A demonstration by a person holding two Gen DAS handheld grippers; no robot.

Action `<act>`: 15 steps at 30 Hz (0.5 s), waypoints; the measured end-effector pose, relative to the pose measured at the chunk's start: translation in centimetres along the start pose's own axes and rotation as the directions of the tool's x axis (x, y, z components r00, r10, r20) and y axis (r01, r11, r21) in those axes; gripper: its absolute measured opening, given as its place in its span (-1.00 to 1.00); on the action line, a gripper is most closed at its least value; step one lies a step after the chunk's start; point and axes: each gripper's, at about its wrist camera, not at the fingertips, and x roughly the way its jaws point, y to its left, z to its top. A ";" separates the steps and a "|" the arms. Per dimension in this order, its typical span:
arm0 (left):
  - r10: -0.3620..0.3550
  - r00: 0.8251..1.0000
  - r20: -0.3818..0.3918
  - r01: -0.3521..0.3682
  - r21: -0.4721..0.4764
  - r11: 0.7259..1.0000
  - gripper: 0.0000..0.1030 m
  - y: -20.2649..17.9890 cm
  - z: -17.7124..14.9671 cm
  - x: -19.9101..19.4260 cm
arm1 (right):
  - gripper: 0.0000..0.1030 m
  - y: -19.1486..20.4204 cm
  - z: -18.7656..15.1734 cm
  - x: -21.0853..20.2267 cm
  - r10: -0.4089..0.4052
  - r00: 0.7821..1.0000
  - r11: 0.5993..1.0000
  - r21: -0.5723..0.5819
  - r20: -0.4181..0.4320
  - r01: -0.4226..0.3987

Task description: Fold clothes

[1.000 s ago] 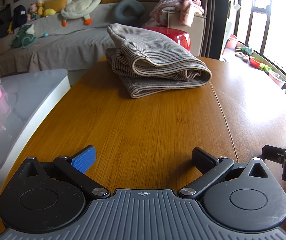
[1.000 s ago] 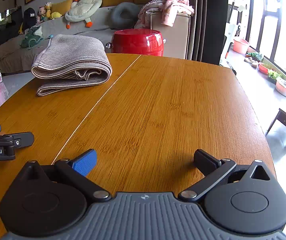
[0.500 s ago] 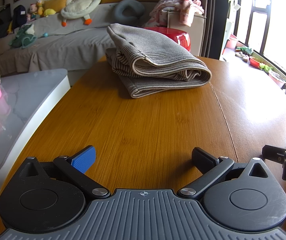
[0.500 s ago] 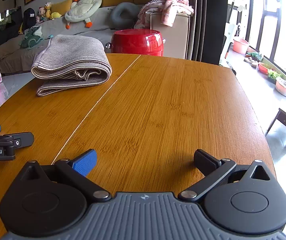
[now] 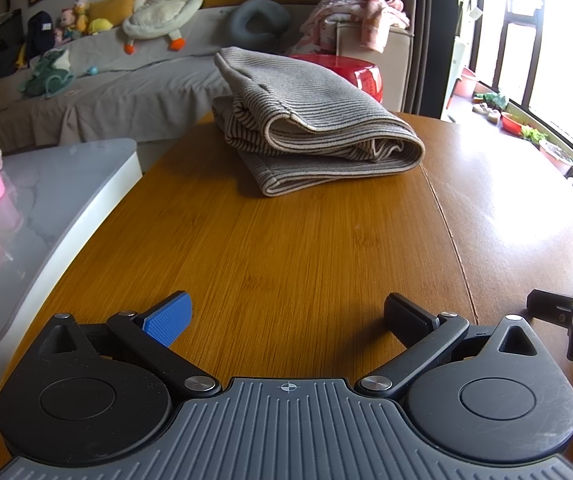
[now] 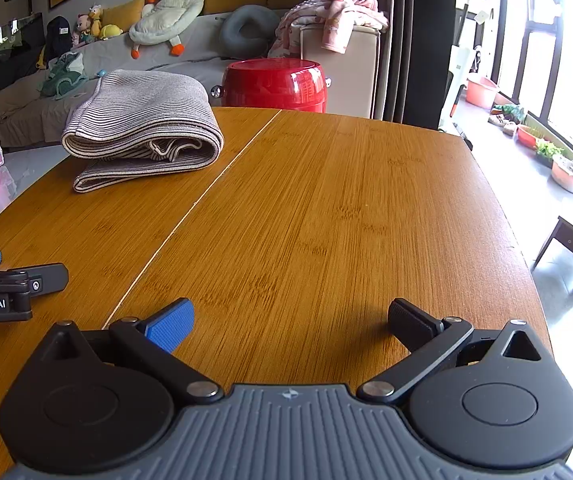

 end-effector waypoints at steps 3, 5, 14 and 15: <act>-0.001 1.000 -0.002 0.001 0.002 1.000 1.00 0.0 0.1 0.0 | 1.00 0.0 0.0 0.0 0.000 1.000 1.000 0.000 0.000 0.000; -0.001 1.000 -0.004 0.001 0.004 1.000 1.00 0.0 0.1 0.1 | 1.00 0.0 0.0 0.1 0.000 1.000 1.000 0.000 0.000 0.000; -0.001 1.000 -0.004 0.001 0.004 1.000 1.00 0.0 0.2 0.1 | 1.00 -0.1 0.0 0.1 0.000 1.000 1.000 0.000 0.000 0.000; -0.001 1.000 -0.005 0.001 0.005 1.000 1.00 0.0 0.2 0.2 | 1.00 -0.1 0.0 0.1 0.000 1.000 1.000 0.000 0.000 0.000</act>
